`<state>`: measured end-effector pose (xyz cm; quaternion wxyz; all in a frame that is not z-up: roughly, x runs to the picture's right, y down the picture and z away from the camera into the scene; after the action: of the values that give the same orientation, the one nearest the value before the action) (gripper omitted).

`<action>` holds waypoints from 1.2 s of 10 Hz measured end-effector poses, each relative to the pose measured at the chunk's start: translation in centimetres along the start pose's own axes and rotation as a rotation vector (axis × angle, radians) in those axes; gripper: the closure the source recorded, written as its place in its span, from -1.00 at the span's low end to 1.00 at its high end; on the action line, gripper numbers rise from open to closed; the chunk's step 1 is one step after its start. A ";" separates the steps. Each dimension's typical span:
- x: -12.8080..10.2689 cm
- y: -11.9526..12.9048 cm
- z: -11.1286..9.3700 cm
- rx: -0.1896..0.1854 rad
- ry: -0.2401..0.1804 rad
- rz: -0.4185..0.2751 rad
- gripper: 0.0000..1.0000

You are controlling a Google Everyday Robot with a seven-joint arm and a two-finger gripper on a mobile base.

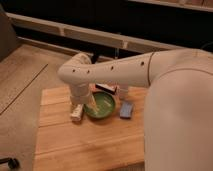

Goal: Place the eraser on the white sponge

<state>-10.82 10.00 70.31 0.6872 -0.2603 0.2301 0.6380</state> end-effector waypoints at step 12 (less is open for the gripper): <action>-7.5 -3.0 -10.6 0.370 -0.052 -0.770 -0.30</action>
<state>-8.23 -2.74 67.29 0.9160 -0.1834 0.2091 0.2892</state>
